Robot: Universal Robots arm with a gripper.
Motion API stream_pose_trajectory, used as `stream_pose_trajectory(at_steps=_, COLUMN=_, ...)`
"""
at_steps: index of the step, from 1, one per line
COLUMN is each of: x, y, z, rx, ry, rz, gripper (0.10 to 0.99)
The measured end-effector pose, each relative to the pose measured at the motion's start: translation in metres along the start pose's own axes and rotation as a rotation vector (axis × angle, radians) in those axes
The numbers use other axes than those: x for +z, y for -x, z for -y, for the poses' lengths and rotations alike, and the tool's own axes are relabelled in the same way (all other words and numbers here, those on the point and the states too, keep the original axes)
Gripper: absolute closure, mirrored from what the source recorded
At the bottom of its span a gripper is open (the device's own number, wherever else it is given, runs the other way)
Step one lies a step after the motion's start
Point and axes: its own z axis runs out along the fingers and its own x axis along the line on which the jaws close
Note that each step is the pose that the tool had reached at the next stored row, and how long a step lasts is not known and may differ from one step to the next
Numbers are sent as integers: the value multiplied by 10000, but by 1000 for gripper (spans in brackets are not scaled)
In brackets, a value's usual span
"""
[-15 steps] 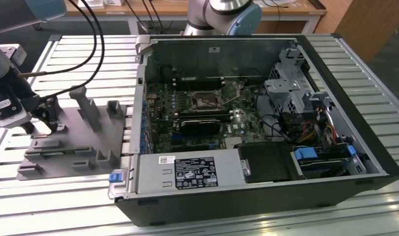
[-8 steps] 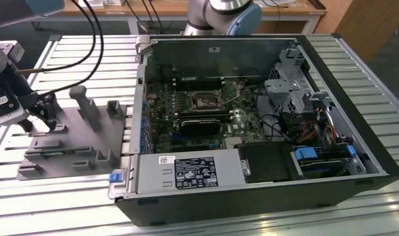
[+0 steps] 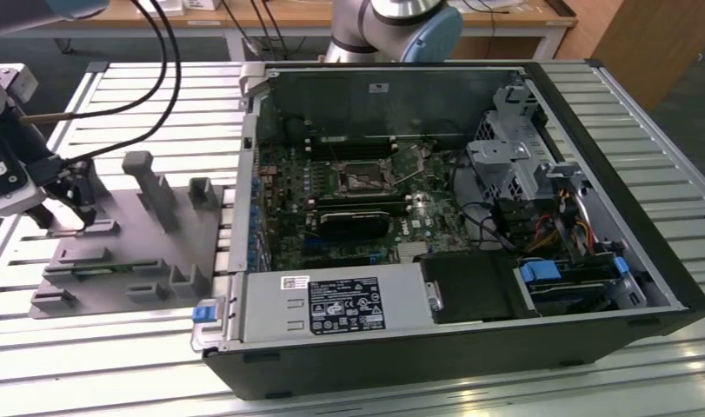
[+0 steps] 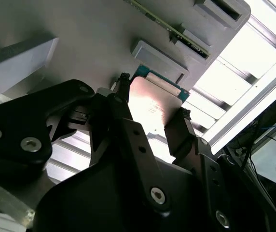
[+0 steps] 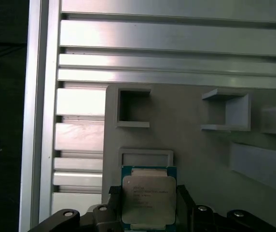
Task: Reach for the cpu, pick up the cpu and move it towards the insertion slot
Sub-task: 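Pick up the cpu and move it towards the insertion slot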
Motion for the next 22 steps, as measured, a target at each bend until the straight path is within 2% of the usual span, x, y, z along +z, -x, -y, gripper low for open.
stream_pose_trajectory(at_steps=11, x=-133, y=2, z=-4, rx=0, ry=17, rz=0, gripper=545)
stream_pose_trajectory(at_steps=18, x=-248, y=3, z=-7, rx=0, ry=28, rz=1, gripper=545)
stream_pose_trajectory(at_steps=22, x=-350, y=5, z=-11, rx=1, ry=30, rz=1, gripper=545)
